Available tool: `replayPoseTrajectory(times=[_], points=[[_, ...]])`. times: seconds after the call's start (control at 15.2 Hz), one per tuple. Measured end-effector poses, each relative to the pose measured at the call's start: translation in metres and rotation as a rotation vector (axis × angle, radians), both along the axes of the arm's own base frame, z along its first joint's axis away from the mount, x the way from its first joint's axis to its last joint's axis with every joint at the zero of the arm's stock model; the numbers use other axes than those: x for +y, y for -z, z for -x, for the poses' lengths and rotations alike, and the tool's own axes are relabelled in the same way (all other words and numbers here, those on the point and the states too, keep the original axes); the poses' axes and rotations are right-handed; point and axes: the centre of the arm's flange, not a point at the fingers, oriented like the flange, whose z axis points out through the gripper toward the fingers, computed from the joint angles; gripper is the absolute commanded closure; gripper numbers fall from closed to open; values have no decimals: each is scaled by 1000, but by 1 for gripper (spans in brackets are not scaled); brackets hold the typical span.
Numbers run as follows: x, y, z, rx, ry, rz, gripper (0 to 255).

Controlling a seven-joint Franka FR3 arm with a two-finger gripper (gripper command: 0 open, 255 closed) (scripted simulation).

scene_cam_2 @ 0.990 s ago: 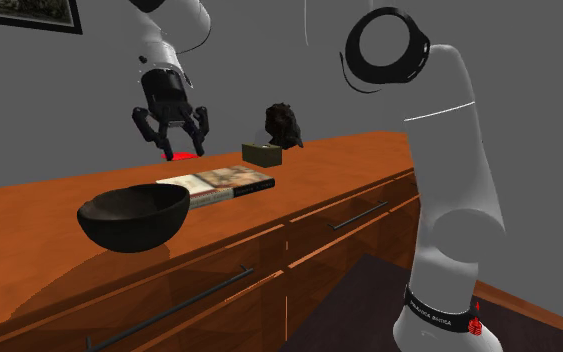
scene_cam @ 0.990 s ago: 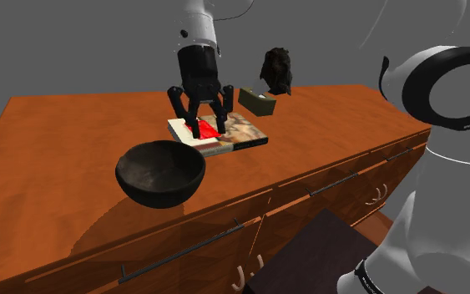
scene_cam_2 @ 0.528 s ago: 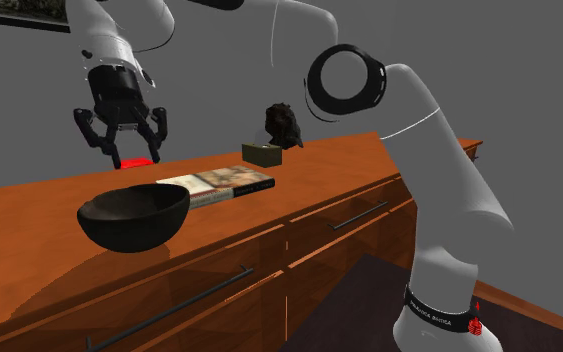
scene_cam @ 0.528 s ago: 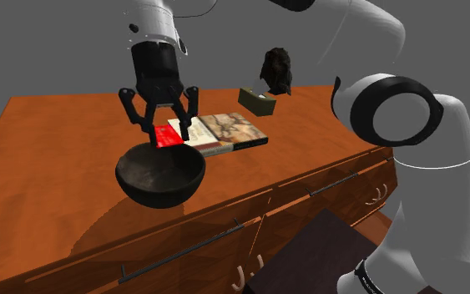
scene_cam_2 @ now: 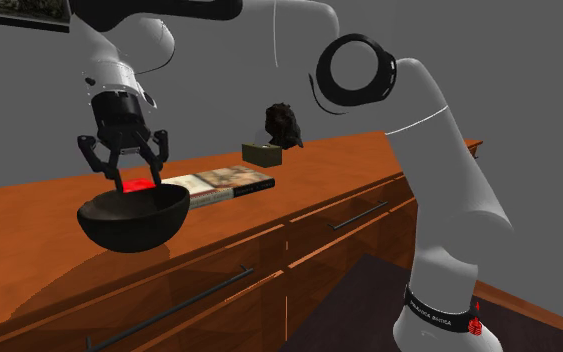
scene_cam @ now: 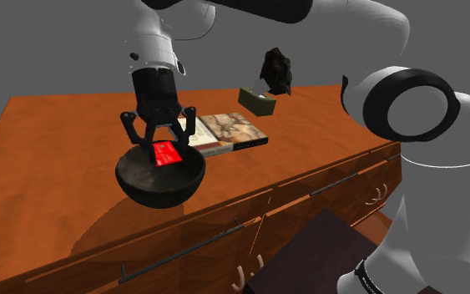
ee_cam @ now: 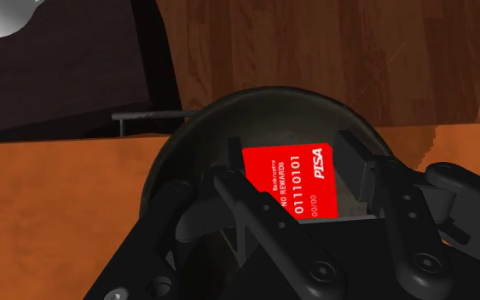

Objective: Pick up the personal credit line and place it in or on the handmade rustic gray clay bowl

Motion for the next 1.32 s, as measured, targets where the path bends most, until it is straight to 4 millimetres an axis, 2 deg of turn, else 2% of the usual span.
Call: replayPoseTrajectory(times=[0.4,0.79,0.86,1.32], points=[[1,30,-1,0,0,0,255],[0,33,0,0,0,0,255],[0,33,0,0,0,0,0],[1,29,-4,-1,0,-1,0]])
